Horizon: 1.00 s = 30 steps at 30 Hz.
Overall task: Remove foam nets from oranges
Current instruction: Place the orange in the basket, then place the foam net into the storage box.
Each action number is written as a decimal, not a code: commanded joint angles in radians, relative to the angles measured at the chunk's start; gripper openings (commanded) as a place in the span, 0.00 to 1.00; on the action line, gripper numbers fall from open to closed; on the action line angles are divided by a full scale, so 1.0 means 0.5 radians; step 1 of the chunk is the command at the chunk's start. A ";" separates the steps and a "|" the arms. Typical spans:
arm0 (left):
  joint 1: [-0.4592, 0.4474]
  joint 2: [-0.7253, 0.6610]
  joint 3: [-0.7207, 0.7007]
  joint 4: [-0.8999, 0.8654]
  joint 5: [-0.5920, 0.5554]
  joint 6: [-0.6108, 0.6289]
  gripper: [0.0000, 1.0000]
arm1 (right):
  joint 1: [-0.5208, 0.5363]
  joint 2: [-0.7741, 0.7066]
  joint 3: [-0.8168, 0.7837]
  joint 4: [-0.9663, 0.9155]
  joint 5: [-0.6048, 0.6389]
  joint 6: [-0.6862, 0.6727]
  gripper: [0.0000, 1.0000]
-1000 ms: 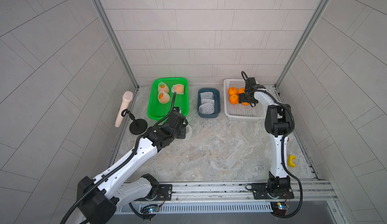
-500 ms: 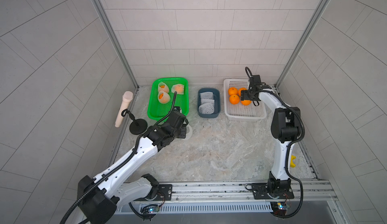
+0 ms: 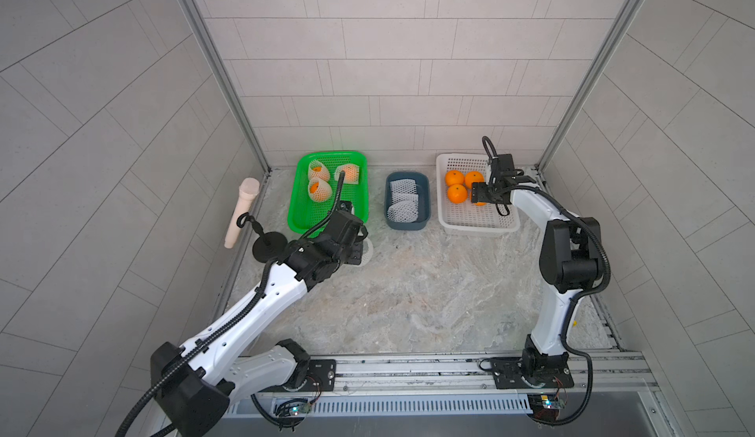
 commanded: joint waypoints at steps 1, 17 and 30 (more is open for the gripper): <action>-0.009 0.028 0.095 -0.041 -0.073 0.034 0.00 | 0.040 -0.191 -0.117 0.092 -0.015 0.015 0.88; 0.002 0.539 0.543 0.111 -0.129 0.300 0.00 | 0.220 -0.936 -0.868 0.239 -0.006 0.105 0.87; 0.041 1.172 1.173 0.254 0.078 0.351 0.00 | 0.253 -1.601 -1.525 0.190 0.042 0.191 0.87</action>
